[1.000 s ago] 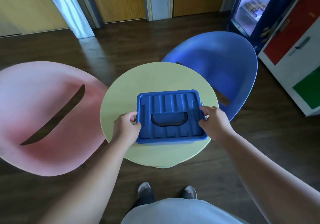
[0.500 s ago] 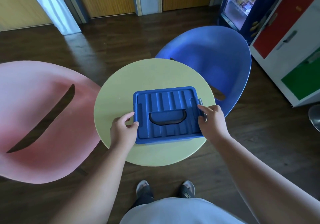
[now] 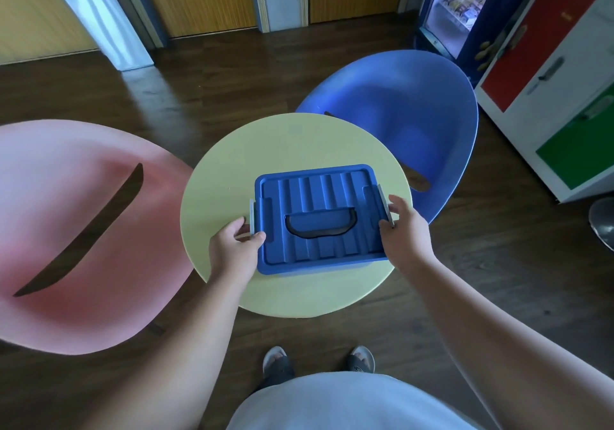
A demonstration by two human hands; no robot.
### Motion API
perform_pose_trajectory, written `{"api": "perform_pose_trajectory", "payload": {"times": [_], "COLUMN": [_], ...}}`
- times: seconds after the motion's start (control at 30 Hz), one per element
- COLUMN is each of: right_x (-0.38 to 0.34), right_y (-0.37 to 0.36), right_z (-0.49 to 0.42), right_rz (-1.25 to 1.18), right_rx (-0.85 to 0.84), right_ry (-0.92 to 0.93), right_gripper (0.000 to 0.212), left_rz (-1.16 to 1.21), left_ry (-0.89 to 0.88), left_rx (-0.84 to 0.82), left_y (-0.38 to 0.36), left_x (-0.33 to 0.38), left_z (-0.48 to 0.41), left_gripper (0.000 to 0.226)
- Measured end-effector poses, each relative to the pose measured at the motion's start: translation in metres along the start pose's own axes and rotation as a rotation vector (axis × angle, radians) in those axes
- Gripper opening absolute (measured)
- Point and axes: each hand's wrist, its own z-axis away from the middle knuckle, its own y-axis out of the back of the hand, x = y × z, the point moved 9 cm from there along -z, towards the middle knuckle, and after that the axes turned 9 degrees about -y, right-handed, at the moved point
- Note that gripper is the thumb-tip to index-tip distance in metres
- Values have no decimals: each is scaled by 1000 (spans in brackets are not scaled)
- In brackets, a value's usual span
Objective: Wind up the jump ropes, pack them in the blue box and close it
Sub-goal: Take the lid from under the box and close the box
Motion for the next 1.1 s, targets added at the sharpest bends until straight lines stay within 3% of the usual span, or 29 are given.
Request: {"api": "perform_pose_trajectory", "payload": {"times": [0.27, 0.37, 0.57, 0.8, 0.97, 1.1], "right_x": [0, 0, 0, -4, -21, -30], "right_y": [2, -5, -14, -27, -28, -33], "right_z": [8, 14, 20, 20, 19, 26], "right_rz": [22, 31, 71, 292, 471, 579], "right_rx": [24, -2, 13, 42, 9, -64], "right_ry": [79, 111, 180, 272, 324, 444], "right_gripper": [42, 54, 55, 43, 52, 87], "left_rz": [-279, -386, -450, -559, -733, -799], "left_ry": [-352, -482, -609, -726, -747, -886], "left_rx": [25, 32, 37, 21, -3, -292], "left_y": [-5, -11, -20, -27, -28, -47], "left_x": [25, 32, 38, 39, 51, 59], "left_z": [16, 25, 33, 29, 29, 42], "left_gripper": [39, 41, 40, 31, 54, 84]}}
